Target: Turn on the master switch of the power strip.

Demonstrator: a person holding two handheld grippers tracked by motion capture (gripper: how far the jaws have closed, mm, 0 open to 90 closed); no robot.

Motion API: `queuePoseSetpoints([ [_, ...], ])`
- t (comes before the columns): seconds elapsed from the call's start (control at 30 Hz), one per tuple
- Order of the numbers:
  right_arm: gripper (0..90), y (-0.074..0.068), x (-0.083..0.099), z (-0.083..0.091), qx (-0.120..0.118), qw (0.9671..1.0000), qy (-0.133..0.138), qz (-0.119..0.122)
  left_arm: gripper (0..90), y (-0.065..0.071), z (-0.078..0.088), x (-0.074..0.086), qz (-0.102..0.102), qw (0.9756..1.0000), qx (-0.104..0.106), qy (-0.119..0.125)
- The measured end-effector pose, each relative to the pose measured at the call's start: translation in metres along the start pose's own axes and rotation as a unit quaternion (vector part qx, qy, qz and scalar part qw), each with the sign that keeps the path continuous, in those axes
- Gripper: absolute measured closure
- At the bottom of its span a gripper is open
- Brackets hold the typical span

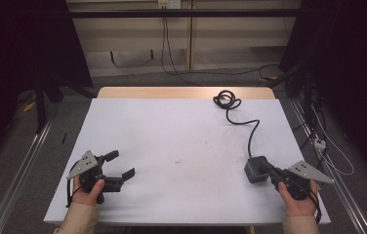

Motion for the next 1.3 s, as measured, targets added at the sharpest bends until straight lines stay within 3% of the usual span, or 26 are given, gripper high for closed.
queuePoseSetpoints([
  [1.3,90.0,-0.0006,0.0058,-0.0008,0.013,0.9998,-0.008,0.012,3.7,-0.0006,0.0006,0.0006,0.000,1.0000,-0.001,-0.001],
])
Point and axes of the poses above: each handheld gripper's, and its own axes: z roughly backward along the jaws, x roughly out of its underside, y roughly to its right, the point moved 7 cm from there along -z, roughly forward along the jaws, and after that the axes turned 14 degrees about -x, right-handed, at the moved point
